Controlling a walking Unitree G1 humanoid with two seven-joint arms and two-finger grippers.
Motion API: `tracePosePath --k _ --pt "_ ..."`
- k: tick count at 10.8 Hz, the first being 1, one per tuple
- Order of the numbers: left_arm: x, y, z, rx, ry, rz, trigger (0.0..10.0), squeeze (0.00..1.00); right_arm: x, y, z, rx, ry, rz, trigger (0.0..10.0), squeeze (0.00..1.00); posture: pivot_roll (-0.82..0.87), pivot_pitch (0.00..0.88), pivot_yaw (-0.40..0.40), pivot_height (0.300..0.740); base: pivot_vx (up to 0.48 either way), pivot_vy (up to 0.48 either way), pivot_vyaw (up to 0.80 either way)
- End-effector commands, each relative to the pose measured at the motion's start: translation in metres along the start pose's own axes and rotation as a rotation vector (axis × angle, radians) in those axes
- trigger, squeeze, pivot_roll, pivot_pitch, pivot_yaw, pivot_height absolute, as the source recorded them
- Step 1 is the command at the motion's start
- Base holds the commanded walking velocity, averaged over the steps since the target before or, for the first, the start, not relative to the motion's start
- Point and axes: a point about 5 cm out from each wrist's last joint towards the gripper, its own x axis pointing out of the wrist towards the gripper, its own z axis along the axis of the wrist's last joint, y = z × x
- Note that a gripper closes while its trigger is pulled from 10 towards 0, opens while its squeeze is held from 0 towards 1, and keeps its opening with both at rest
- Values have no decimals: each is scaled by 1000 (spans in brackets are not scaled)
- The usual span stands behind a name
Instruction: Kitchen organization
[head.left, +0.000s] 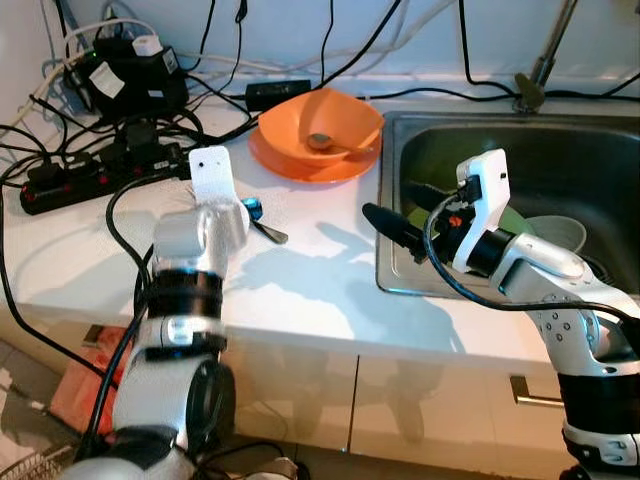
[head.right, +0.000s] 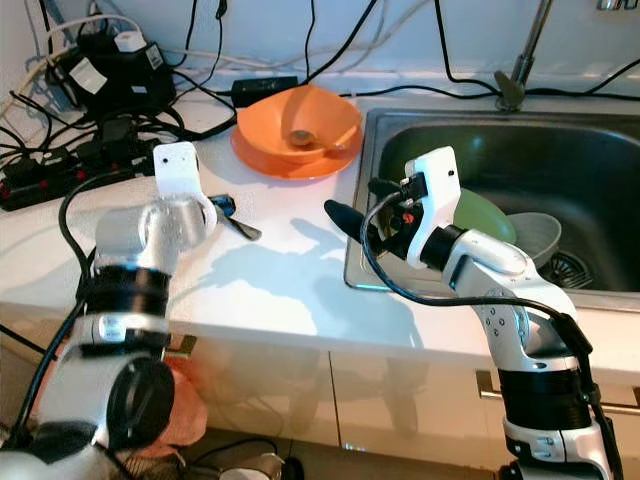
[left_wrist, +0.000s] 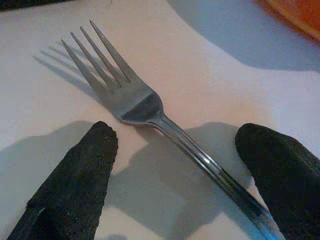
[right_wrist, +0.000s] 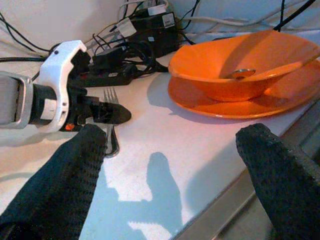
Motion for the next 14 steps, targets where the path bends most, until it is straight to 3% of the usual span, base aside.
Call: tracePosePath --k 1,3,4,5,14 --pt "4 -2 -10 -40 75 -15 10000 0 1 2 6 -17 -14 12 10000 0 149 33 120 740 0 0 0" --pt "9 -3 -16 -102 154 -60 9647 0 1 3 6 -18 -15 9 10000 0 149 34 126 740 0 0 0" --pt "10 -3 -19 -114 167 -63 2902 0 0 3 5 -18 -15 7 10000 0 149 35 127 740 0 0 0" --pt "12 -1 -25 -128 186 -54 0 0 0 2 5 -17 -15 4 10000 0 148 36 128 740 0 0 0" --pt "17 6 -54 -63 287 -28 0 0 -2 5 -1 -7 16 15 10000 0 155 50 134 740 0 0 0"
